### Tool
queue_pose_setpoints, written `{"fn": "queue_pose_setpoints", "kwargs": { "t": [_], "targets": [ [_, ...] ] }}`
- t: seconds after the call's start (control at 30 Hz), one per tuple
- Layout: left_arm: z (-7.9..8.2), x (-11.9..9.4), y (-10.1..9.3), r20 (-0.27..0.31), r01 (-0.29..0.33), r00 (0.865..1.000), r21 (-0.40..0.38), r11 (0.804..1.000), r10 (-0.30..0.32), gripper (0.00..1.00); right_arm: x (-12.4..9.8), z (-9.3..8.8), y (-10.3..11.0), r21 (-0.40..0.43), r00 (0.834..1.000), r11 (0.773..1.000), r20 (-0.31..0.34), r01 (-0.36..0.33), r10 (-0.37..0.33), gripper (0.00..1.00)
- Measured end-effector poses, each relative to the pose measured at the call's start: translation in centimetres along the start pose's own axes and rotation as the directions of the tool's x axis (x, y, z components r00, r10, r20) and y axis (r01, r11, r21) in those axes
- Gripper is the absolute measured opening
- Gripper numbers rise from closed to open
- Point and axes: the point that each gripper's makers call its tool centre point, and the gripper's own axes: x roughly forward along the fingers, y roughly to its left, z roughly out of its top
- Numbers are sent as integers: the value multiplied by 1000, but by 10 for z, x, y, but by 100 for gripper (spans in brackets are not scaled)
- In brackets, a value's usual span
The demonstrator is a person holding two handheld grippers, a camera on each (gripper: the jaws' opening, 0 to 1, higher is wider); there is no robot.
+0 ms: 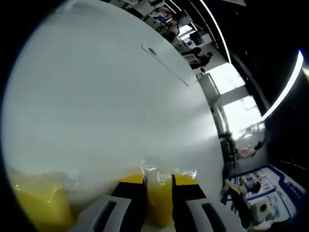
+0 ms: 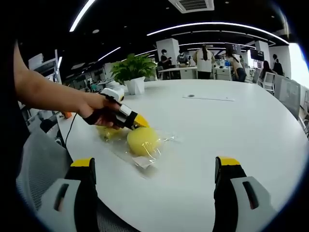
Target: Compare the silicone blocks by pressing each to a similar depth, holding the contact briefly, and releasing to observe deformation and rebound differences across the visible hardness samples.
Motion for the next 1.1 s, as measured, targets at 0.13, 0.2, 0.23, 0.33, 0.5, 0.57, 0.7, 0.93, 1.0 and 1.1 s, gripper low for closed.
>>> {"fn": "queue_pose_setpoints", "kwargs": {
  "t": [0.13, 0.2, 0.23, 0.33, 0.5, 0.57, 0.7, 0.93, 1.0, 1.1],
  "targets": [
    [3, 2, 2, 24, 18, 1000, -10, 1000, -17, 12, 0, -2, 0, -3, 1000, 1000, -7, -1, 1, 96],
    [3, 3, 4, 27, 29, 999, -35, 999, -28, 12, 0, -2, 1, -3, 1000, 1000, -9, 0, 0, 96],
    [3, 3, 4, 24, 29, 999, -24, 999, -29, 12, -1, -3, 0, -1, 1000, 1000, -9, 1, -1, 96],
    [2, 2, -1, 22, 49, 999, 4, 999, -49, 7, -1, -3, -1, -1, 1000, 1000, -12, 4, -4, 96],
    [1, 3, -1, 18, 54, 998, 6, 999, -54, 2, 1, -1, 0, -6, 1000, 1000, -11, 3, -3, 96],
    [1, 3, -1, 17, 55, 998, 20, 998, -55, 1, 2, 0, 0, -9, 1000, 1000, -12, 3, -3, 96],
    [1, 3, -2, 21, 67, 998, 24, 997, -67, 0, 3, 0, 0, -12, 1000, 1000, -13, 3, -3, 96],
    [1, 1, -6, 29, 65, 997, 4, 998, -65, 0, 2, 1, 0, -15, 1000, 1000, -13, 4, -5, 96],
    [1, 1, -6, 29, 67, 997, 9, 998, -67, 0, 1, 1, 1, -14, 1000, 1000, -14, 4, -4, 96],
    [1, 1, -6, 31, 72, 997, -7, 997, -72, 0, 1, 0, 1, -16, 1000, 1000, -14, 4, -4, 96]
  ]
}}
